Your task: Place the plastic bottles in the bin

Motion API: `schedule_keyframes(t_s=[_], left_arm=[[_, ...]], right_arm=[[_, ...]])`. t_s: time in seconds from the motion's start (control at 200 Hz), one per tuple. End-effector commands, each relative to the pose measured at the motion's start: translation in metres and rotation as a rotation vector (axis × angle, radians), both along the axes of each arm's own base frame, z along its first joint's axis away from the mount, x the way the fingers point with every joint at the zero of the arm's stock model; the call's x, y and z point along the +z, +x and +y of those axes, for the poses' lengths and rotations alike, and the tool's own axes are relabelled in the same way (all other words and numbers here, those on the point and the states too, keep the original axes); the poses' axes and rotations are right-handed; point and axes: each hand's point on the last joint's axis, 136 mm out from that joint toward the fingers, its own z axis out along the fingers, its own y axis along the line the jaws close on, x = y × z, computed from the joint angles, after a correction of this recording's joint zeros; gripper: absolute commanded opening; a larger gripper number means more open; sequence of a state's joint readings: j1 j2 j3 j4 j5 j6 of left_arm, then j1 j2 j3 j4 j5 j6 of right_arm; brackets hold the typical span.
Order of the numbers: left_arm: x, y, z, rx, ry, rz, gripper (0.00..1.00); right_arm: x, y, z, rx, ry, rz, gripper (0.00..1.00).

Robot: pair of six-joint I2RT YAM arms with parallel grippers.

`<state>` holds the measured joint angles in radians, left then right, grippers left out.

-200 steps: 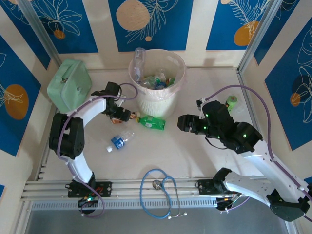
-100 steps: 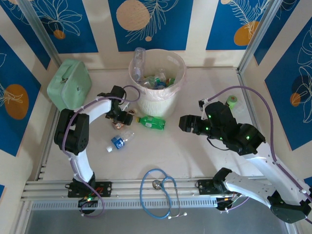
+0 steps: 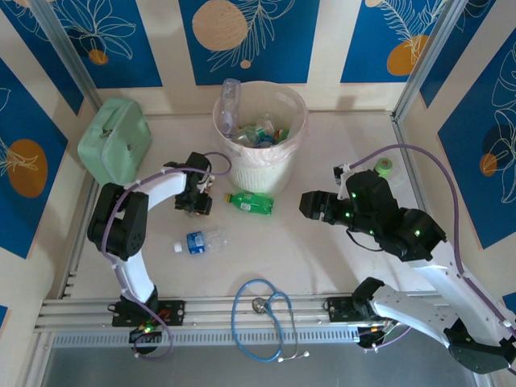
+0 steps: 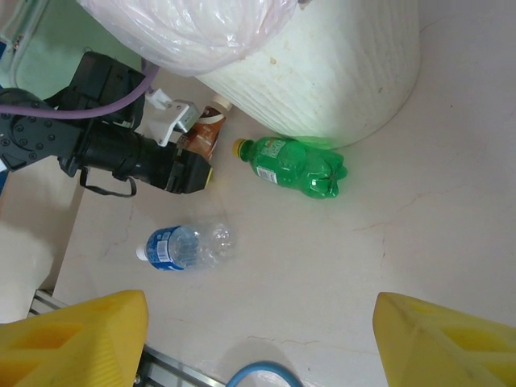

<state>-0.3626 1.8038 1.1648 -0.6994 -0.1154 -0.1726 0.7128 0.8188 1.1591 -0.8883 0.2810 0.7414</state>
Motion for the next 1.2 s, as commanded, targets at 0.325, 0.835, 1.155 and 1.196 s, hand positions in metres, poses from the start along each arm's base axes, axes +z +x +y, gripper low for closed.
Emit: schedule_keyframes(t_s=[0.325, 0.835, 1.155, 1.196], left_arm=[[0.137, -0.005, 0.039, 0.185, 0.035, -0.26, 0.55], [0.379, 0.106, -0.054, 0.086, -0.494, -0.757, 0.52], [0.358, 0.166, -0.106, 0.039, -0.663, -0.683, 0.51], [0.358, 0.168, -0.113, 0.025, -0.694, -0.675, 0.51]], right_arm=[[-0.003, -0.005, -0.007, -0.013, -0.001, 0.015, 0.74], [-0.005, -0.005, -0.004, -0.013, 0.017, 0.03, 0.74], [-0.002, -0.009, -0.011, -0.028, 0.004, 0.026, 0.73], [-0.003, -0.009, -0.011, -0.029, 0.003, 0.027, 0.73]])
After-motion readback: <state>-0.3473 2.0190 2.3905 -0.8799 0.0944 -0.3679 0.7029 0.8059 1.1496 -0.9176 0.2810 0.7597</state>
